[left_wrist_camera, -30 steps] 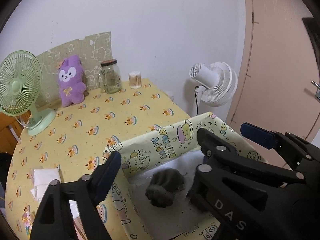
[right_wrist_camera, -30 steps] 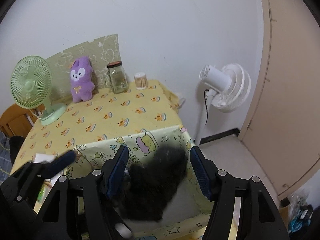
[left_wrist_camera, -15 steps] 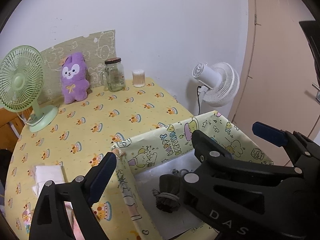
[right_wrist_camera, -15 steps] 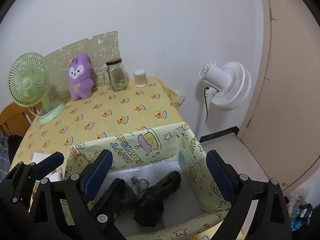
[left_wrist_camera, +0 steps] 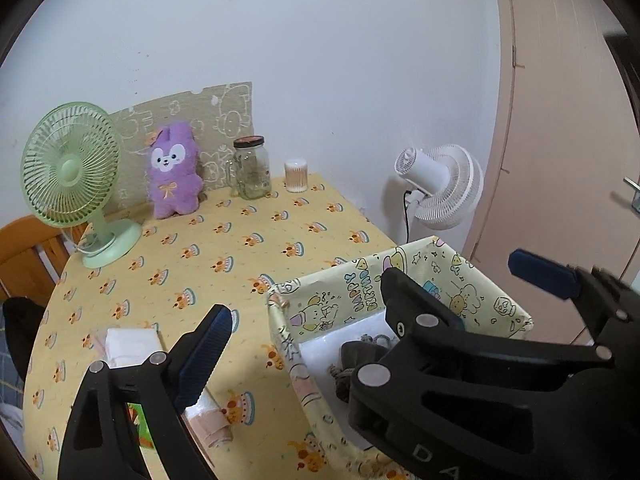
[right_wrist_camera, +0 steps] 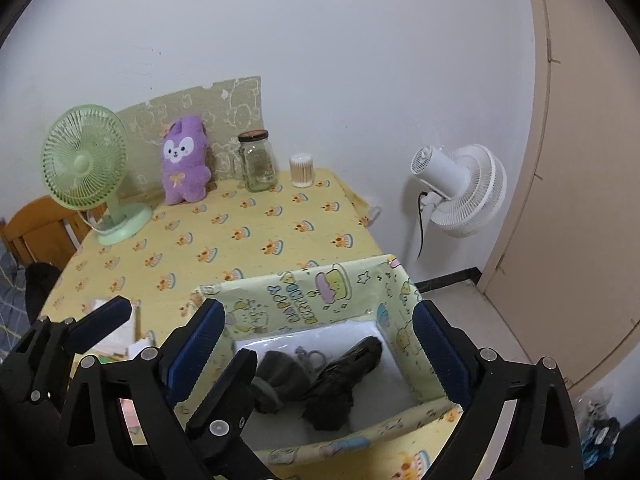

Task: Organize soft objects
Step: 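Withdraw both tools from the box back toward the remaining items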

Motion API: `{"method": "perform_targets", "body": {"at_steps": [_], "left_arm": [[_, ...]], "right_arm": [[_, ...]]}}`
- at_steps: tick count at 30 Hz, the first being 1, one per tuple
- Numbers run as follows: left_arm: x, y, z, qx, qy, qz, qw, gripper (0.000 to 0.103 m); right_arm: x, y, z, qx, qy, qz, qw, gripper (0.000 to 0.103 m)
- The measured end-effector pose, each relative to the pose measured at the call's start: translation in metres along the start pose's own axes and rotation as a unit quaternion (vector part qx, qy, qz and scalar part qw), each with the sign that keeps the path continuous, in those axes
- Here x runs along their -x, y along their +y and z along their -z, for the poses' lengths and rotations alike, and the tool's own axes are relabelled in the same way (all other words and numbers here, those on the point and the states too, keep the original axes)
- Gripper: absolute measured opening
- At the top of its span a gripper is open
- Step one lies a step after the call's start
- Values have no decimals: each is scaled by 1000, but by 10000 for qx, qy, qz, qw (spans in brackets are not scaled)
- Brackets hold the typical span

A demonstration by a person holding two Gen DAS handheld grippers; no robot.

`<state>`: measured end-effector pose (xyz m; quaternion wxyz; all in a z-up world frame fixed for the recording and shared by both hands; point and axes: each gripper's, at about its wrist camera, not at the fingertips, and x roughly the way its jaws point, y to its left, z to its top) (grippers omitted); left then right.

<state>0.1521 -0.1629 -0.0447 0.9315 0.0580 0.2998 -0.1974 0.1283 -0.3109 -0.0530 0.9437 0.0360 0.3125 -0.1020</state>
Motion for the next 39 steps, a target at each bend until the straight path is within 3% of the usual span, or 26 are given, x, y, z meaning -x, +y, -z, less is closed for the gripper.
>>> {"method": "perform_targets", "body": {"at_steps": [2,23,39], "left_arm": [[6,2,1,-67,-49,-76,9999,95],[71,40,24,161,-430,-336,9984,95],[99,80,54,283,-426,-700,9962,96]], "right_arm": [[5,1,1,-144,-11,-20,9999,102],[62,57,14,150,-361,-288,9988,103],[80,106,39,334,-383,-734,9960,103]]}}
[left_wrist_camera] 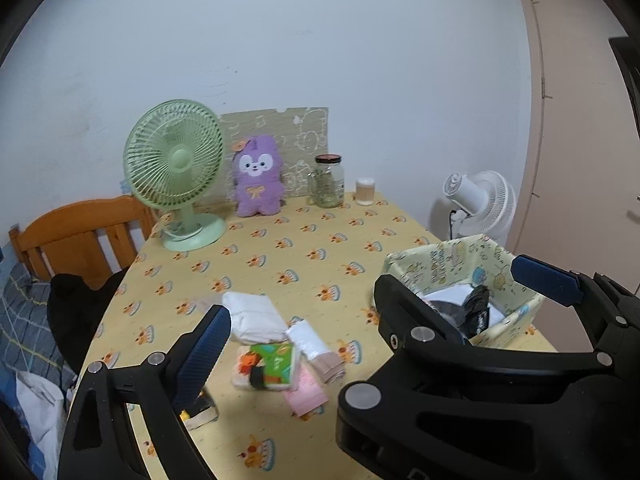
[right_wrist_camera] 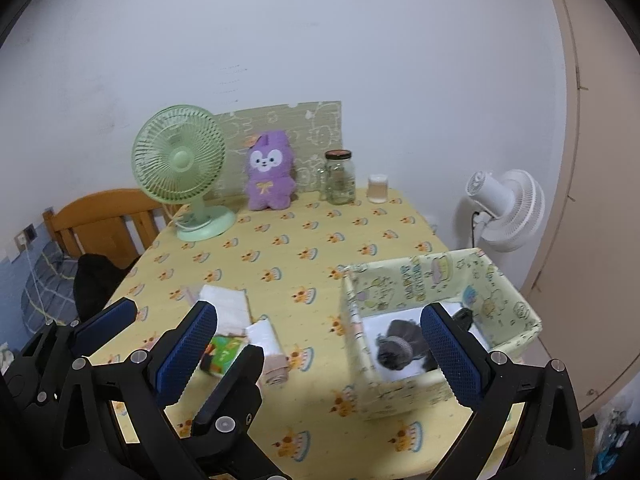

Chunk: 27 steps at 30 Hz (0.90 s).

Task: Organize soft objects
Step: 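Withdraw both tools from the box back toward the remaining items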

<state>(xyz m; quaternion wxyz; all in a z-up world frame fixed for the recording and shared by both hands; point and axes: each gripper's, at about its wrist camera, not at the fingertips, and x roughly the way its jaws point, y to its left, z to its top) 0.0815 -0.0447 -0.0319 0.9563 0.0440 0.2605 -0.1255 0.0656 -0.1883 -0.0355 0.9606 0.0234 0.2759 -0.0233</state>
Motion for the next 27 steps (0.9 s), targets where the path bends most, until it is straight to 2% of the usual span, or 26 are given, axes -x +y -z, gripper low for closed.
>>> {"method": "perform_targets", "body": {"at_steps": [16,27], "left_arm": [[-14,40,45,286,301,-306,9987,96],[-29,71,68,475,474,-706,9952,96]], "right_arm": [[-29,41,36,233,305,-298,9988,103],[-59,71,57,354,428,-640,9964,103]]}}
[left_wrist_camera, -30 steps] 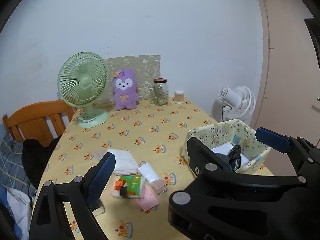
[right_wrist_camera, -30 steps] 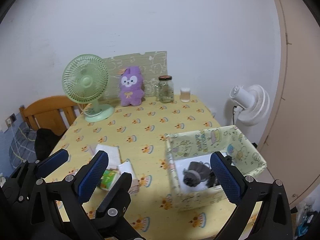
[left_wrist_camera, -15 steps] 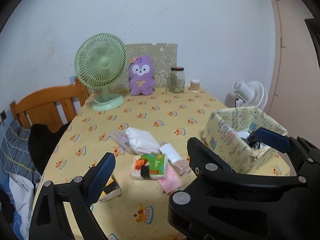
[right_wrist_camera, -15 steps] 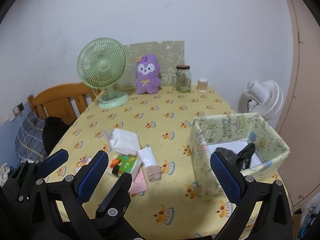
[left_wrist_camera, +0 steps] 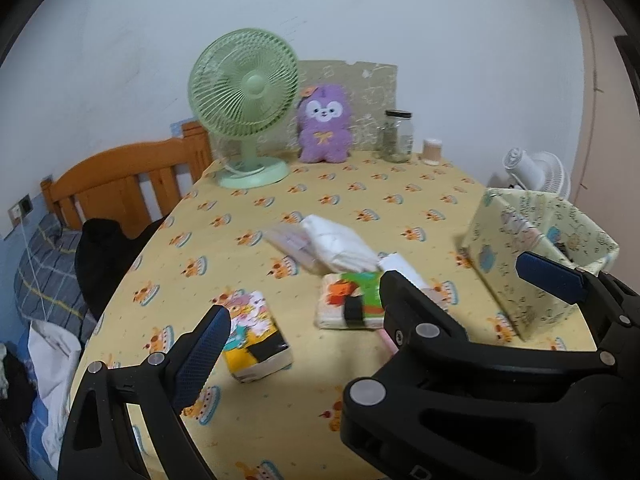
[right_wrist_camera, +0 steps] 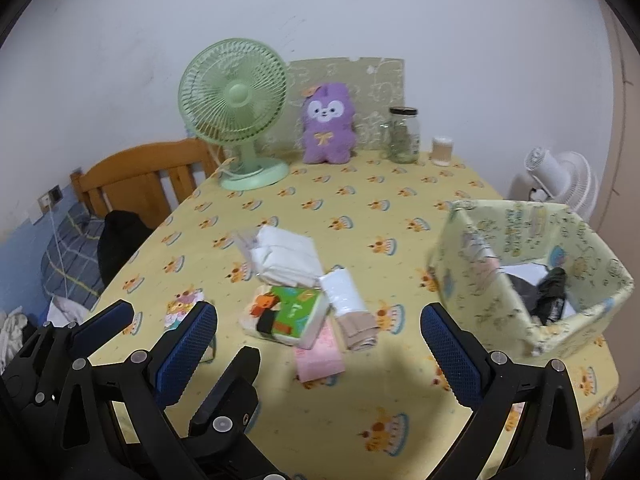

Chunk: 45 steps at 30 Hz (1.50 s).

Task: Organize soft objects
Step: 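Withdraw both tools from the box back toward the remaining items, then grasp the cartoon-print tissue pack with the left tool while the right tool grasps the green tissue pack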

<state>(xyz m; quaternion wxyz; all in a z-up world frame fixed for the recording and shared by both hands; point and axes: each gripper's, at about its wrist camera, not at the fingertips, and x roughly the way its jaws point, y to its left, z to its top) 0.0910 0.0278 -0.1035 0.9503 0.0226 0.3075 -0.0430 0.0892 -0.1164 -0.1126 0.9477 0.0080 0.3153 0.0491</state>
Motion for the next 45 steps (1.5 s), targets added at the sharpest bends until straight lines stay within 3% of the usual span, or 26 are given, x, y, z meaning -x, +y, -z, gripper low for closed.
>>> {"method": "perform_targets", "body": {"at_steps": [7,12,21,24,27,29,31,39,45], "left_arm": [[-21,20,11,228,264,-167,9993,96],[-38,31,16,387,394,-580,9968,96],[-62,45,20,577,639,-483,9951,95],[-70,47,23,628,728,-452,9943,89],[-78,49,23,696,791,-495,9932,76],[-83,50,23,687,863,-442,9929,63],[-85,49,21,576,849,-458,9937,58],[-95,54,15,508,835,-381,9945,55],[-95,57,14,507,863,-257,9946,55]], "right_arm": [[-25,15,7,174,222,-69,9996,103],[-47,22,11,223,361,-70,9991,103],[-74,29,12,335,616,0,9975,103],[-83,31,13,360,724,48,9967,103],[-92,33,14,381,814,91,9959,103],[-100,33,14,322,871,98,9956,103],[-108,34,14,316,937,158,9950,103],[-123,39,9,240,941,141,9952,103],[-126,40,8,176,1017,-161,9945,90]]}}
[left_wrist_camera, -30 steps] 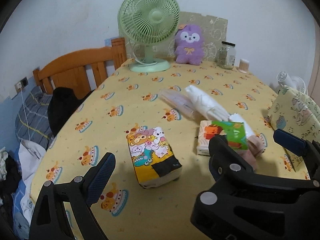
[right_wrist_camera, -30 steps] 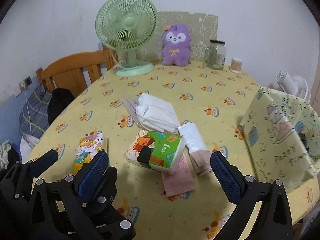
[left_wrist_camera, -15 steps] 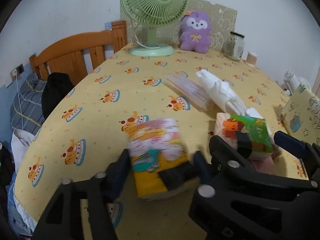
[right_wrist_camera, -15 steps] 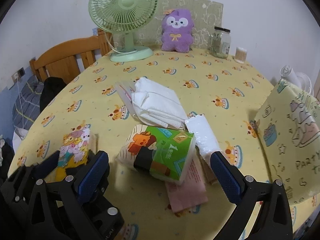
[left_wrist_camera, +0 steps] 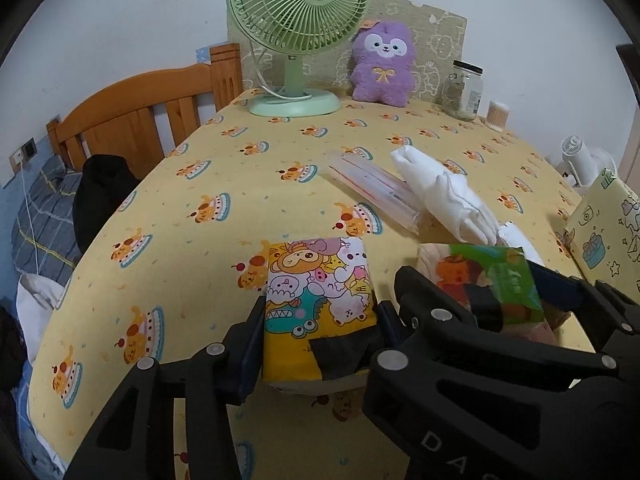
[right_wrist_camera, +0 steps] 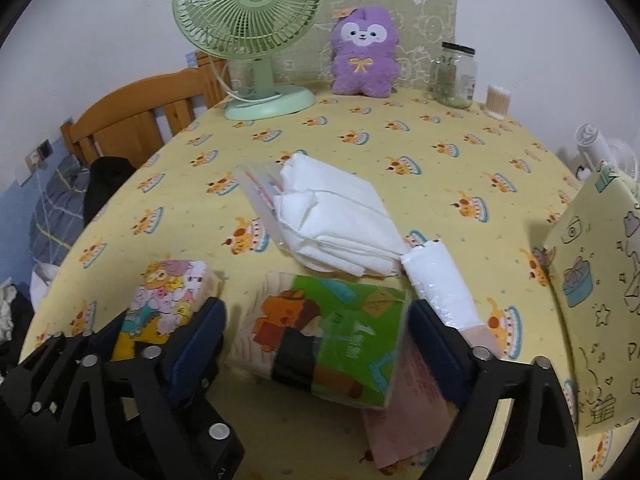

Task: Organize soft objects
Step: 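Grasp the cartoon-print tissue pack with the left tool while the right tool grasps the green tissue pack, then lift both tissue packs off the table with both tools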

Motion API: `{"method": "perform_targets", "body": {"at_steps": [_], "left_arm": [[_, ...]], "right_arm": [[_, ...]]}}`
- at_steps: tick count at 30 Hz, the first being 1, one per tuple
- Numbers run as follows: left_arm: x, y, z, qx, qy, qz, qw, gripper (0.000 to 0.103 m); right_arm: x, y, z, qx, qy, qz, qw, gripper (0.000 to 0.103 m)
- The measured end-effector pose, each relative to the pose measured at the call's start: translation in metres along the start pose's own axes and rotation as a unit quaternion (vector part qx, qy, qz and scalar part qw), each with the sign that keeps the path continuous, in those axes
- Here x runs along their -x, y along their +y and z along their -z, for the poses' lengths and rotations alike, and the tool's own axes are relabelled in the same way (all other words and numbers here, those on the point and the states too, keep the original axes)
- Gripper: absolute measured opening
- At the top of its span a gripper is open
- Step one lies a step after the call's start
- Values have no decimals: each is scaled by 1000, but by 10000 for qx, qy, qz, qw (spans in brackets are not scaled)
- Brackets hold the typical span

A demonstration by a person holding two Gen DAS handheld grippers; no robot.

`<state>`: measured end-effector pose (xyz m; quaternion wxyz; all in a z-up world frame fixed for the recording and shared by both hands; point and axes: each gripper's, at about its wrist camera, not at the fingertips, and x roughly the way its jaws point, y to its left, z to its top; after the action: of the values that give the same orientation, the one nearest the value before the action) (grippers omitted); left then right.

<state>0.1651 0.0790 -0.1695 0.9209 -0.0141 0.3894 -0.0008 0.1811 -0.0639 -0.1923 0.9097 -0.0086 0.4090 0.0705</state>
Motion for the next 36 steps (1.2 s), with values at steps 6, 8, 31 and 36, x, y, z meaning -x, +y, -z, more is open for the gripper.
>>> {"method": "perform_targets", "body": {"at_steps": [6,8,31,36], "left_arm": [[2,1,2,-98,4,12,10000,56],[3,2,2,-100,5,-32,9999,56],[11,5,-3,-157,14,-72,9998,50],[25,-4,-7,-177,-114,-14,9998,50]], "right_arm": [[2,2,3,-12,-45,-42,10000,89],[4,3,4,10,-88,-61,9999,89],[4,9,-2,-59,32,56,10000,66],[20,5,-6,-22,-104,90,9999,66]]}}
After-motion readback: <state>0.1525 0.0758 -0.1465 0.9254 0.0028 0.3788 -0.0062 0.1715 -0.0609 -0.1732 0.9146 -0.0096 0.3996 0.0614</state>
